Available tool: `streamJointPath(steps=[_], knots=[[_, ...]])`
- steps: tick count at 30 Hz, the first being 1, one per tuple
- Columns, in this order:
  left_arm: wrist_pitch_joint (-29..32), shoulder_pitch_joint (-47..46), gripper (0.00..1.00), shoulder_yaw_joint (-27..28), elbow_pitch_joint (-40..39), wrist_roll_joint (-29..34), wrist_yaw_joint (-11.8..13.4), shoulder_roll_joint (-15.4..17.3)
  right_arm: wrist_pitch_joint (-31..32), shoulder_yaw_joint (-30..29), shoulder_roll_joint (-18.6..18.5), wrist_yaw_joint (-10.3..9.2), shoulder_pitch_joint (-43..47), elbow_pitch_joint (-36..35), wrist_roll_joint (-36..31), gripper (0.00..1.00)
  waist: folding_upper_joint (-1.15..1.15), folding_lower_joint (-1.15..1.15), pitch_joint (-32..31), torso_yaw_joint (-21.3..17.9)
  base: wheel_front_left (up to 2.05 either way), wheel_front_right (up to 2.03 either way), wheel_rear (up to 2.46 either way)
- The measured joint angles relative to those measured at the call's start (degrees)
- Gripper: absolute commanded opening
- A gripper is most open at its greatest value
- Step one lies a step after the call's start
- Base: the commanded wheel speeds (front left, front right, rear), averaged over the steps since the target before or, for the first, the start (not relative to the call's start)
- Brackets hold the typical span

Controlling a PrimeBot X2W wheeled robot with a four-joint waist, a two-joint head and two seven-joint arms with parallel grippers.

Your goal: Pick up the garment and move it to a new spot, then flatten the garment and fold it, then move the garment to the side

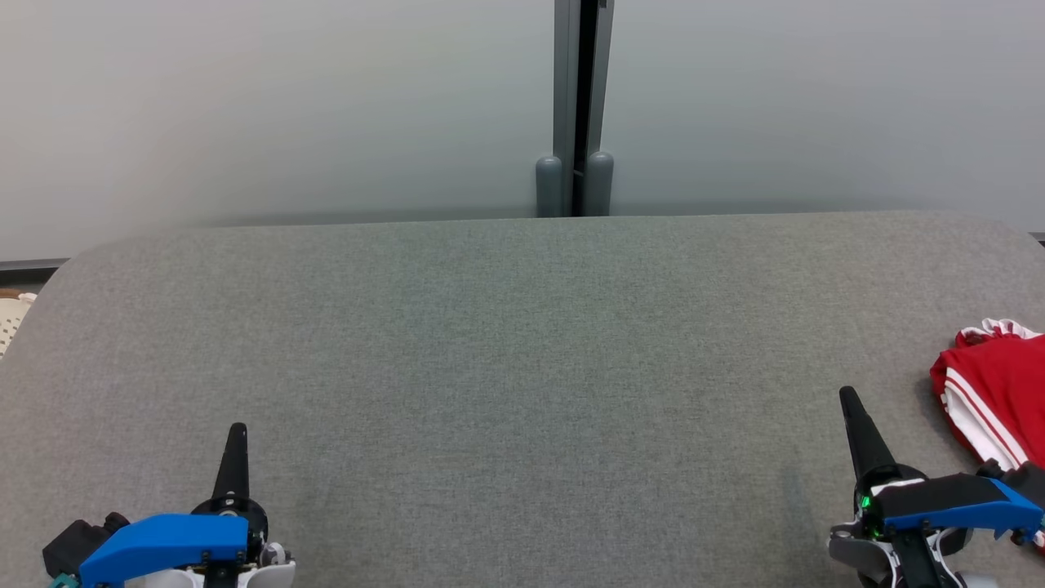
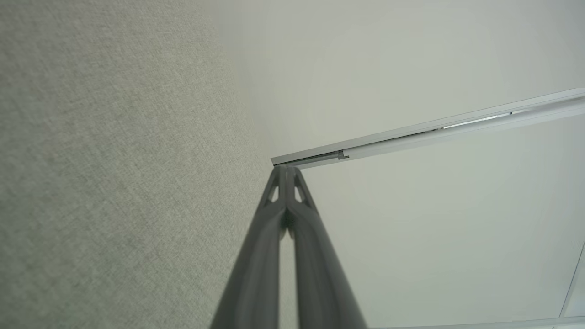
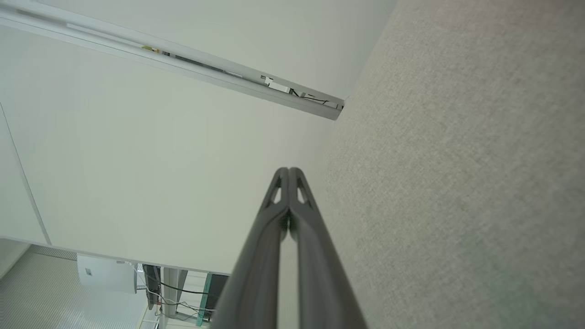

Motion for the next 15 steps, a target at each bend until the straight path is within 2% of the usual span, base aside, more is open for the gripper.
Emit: streamJointPath(steps=[15], knots=[[2.0,-1.0,0.00,0.6,-1.6,-7.2,-0.6,0.0,2.0,-0.9,0.0,0.00,0.4,-2.3,7.8,0.00,0.00,0.00,0.0,0.8,0.00,0.00,0.00]])
